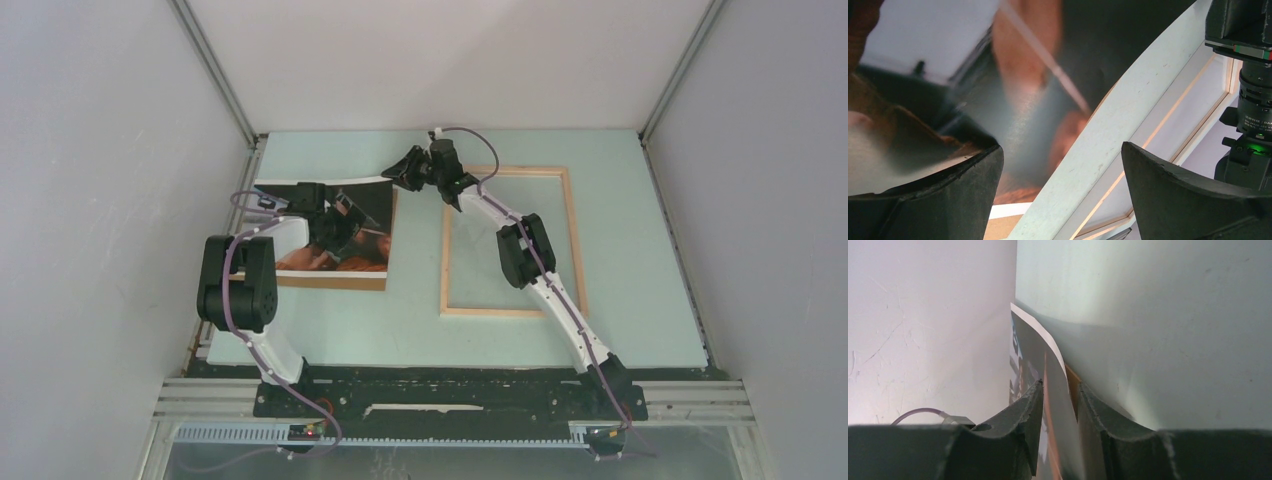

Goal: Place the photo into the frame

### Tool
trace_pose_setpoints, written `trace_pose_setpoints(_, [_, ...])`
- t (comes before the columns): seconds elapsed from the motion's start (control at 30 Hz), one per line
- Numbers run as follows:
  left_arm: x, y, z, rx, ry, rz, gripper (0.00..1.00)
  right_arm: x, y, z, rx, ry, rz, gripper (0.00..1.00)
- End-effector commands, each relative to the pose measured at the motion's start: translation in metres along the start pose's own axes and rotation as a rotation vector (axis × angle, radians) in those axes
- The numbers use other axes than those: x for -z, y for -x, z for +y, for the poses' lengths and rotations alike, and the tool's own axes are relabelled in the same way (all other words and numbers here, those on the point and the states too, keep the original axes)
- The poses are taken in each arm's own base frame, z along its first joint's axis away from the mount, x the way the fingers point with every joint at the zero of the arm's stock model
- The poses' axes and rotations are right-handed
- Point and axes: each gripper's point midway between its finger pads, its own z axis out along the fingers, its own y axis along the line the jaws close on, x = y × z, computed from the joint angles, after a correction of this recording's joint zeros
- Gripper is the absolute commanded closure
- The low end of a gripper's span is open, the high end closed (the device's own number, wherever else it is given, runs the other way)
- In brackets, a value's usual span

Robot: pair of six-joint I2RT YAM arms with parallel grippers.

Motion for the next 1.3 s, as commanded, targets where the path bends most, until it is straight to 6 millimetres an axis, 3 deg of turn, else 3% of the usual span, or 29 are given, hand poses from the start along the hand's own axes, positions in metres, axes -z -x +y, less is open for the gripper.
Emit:
trace_pose_setpoints(0.0, [-0.012, -0.011, 0.038, -0.002, 0.125, 0.027, 0.01, -0.003, -0.006, 0.016, 0.013, 0.063, 0.011, 0.62])
trace_pose_setpoints(0.13, [0.004, 0.0, 0.026, -0.07, 0.107, -0.048, 0.01, -0.01, -0.019, 0.006, -0.021, 0.009, 0.011, 0.63])
trace_pose_setpoints(0.3, [0.03, 0.004, -0.005, -0.178, 0.019, -0.115, 0.0, -0.012, -0.019, 0.013, -0.027, 0.028, 0.002, 0.79])
trace_pose_setpoints(0.37, [0.043, 0.003, -0.017, -0.228, -0.014, -0.125, 0.01, -0.006, -0.009, 0.027, -0.015, 0.049, -0.007, 0.86])
trace_pose_setpoints(0.5, [0.078, 0.0, -0.033, -0.318, -0.083, -0.183, 0.0, 0.015, 0.009, 0.074, 0.03, 0.097, -0.005, 0.96])
trace_pose_setpoints(0.67, [0.13, -0.015, -0.044, -0.396, -0.166, -0.235, 0.0, 0.062, 0.018, 0.141, 0.134, 0.15, 0.051, 1.0])
trace_pose_setpoints(0.77, [0.155, -0.026, -0.045, -0.406, -0.207, -0.252, 0.0, 0.105, 0.026, 0.176, 0.228, 0.14, 0.078, 1.0])
trace_pose_setpoints(0.8, [0.165, -0.026, -0.043, -0.408, -0.207, -0.28, 0.0, 0.13, 0.032, 0.199, 0.272, 0.138, 0.064, 1.0])
trace_pose_setpoints(0.97, [0.212, -0.026, -0.046, -0.48, -0.229, -0.404, 0.0, 0.235, 0.051, 0.229, 0.412, -0.013, 0.004, 1.0])
trace_pose_setpoints(1.07, [0.228, -0.032, -0.051, -0.524, -0.254, -0.406, 0.0, 0.313, 0.066, 0.225, 0.509, -0.172, -0.066, 1.0])
trace_pose_setpoints(1.27, [0.227, -0.049, -0.053, -0.54, -0.328, -0.36, 0.0, 0.438, 0.109, 0.202, 0.628, -0.457, -0.173, 1.0])
